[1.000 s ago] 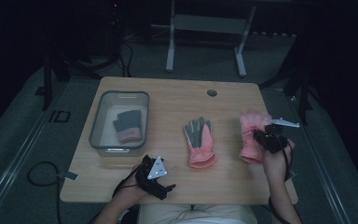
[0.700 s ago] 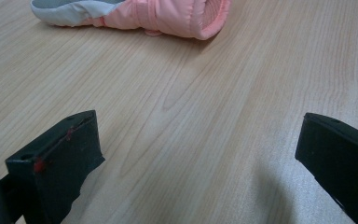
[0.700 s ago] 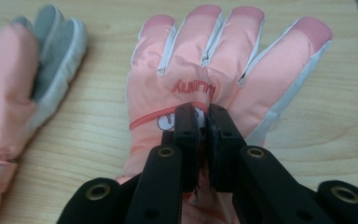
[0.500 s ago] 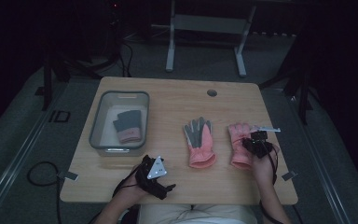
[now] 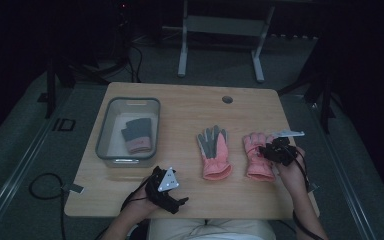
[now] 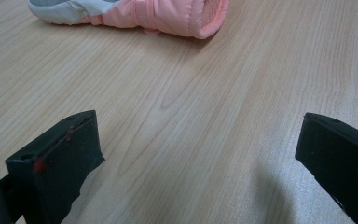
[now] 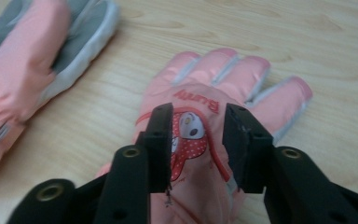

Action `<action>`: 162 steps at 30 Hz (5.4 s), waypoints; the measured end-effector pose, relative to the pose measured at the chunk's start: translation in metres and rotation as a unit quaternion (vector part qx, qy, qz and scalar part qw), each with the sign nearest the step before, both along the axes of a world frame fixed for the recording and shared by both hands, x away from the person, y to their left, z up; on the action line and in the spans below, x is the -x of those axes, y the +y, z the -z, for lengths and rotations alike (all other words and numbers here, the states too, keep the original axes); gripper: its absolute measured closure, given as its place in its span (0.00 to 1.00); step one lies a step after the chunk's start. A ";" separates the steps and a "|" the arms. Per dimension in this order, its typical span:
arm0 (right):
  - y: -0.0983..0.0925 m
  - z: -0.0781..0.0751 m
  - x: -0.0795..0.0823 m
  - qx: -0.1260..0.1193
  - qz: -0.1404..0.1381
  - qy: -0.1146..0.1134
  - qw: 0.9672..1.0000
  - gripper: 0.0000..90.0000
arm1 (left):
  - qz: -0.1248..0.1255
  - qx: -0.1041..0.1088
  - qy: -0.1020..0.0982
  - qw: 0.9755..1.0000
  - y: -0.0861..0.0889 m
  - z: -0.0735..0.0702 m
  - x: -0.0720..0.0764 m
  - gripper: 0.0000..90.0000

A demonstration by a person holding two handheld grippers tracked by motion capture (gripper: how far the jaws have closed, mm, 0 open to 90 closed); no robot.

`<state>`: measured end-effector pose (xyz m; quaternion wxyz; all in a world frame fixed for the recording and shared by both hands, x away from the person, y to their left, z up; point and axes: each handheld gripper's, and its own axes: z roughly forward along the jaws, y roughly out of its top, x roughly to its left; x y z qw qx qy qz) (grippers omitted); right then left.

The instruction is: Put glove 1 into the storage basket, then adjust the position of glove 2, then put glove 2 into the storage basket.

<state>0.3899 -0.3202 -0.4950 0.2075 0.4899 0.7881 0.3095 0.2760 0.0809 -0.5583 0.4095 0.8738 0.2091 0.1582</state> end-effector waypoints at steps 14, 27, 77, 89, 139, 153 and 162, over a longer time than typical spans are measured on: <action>0.006 0.025 -0.003 0.053 -0.032 0.006 0.998 0.59 | 0.001 -0.001 0.003 1.000 0.000 0.000 0.000 0.00; 0.007 0.030 0.001 0.032 -0.005 0.003 0.999 0.87 | 0.001 -0.003 0.002 1.000 0.000 0.000 -0.001 0.00; 0.151 -0.069 0.017 -0.010 -0.088 -0.069 0.994 0.95 | 0.004 -0.001 0.003 1.000 0.000 0.000 0.000 0.00; 0.158 -0.032 0.011 0.009 -0.082 -0.024 0.996 0.94 | 0.004 -0.002 0.003 1.000 -0.001 0.001 0.000 0.00; 0.103 -0.054 0.004 -0.045 -0.108 -0.068 0.991 0.72 | -0.021 0.099 0.037 0.994 -0.020 -0.058 -0.024 0.05; 0.141 -0.031 -0.012 -0.035 -0.129 -0.045 0.990 0.70 | -0.117 0.078 -0.008 0.990 -0.050 -0.095 -0.085 0.34; 0.115 -0.002 -0.015 -0.034 -0.110 0.007 0.993 0.61 | -0.136 0.039 0.071 0.987 -0.061 -0.073 -0.111 0.30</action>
